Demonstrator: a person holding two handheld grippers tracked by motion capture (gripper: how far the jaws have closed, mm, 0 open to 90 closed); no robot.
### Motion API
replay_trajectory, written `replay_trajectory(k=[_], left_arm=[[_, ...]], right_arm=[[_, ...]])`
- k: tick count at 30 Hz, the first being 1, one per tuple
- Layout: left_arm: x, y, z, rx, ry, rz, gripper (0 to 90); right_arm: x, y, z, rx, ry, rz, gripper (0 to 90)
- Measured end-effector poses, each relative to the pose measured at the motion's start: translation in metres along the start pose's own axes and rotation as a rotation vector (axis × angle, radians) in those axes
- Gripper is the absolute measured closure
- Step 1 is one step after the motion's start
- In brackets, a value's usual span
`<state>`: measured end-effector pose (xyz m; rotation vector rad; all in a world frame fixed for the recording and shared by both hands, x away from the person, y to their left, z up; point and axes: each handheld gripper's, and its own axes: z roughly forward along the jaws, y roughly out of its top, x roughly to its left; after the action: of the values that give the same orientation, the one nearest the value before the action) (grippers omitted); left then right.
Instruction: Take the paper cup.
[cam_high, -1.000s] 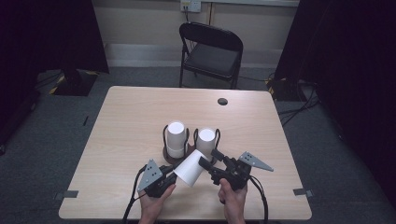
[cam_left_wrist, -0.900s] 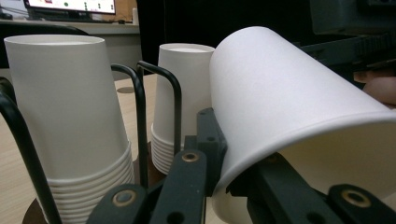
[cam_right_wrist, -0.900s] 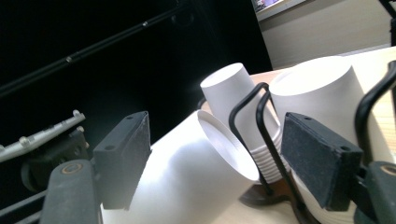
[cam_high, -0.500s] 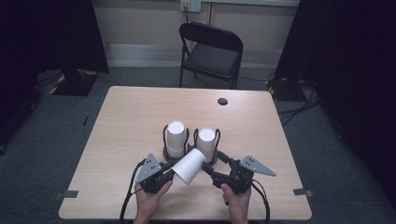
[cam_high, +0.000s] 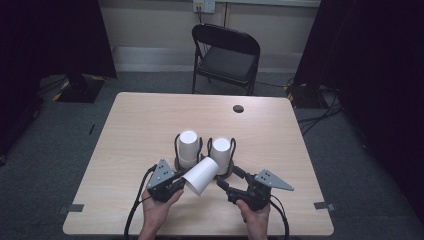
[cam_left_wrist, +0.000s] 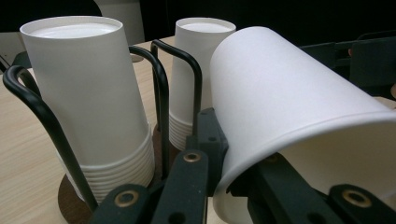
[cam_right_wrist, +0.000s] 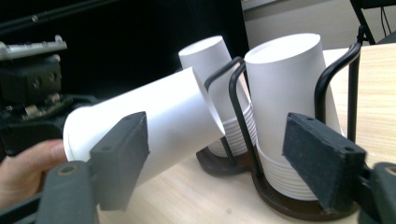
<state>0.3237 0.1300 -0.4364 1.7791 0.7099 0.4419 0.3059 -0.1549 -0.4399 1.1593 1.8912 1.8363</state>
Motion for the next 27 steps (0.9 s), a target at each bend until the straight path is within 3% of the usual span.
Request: replay_trajectory(k=[5, 11, 17, 21, 27], left_arm=[[0.002, 0.005, 0.002, 0.054, 0.008, 0.023, 87.3], [0.005, 0.011, 0.004, 0.094, 0.002, 0.013, 87.3], [0.005, 0.020, 0.007, 0.141, -0.023, 0.031, 87.5], [0.008, 0.024, 0.007, 0.149, -0.024, 0.006, 87.4], [0.009, 0.033, 0.006, 0.199, -0.015, 0.023, 87.4]], right_arm=[[0.002, -0.002, 0.000, 0.022, -0.021, -0.041, 23.4], [0.004, -0.005, 0.002, 0.061, -0.059, -0.078, 21.7], [0.005, -0.006, 0.002, 0.072, -0.048, -0.115, 20.5], [0.007, -0.006, 0.001, 0.082, -0.057, -0.140, 19.4], [0.008, -0.004, 0.000, 0.078, -0.050, -0.185, 14.0]])
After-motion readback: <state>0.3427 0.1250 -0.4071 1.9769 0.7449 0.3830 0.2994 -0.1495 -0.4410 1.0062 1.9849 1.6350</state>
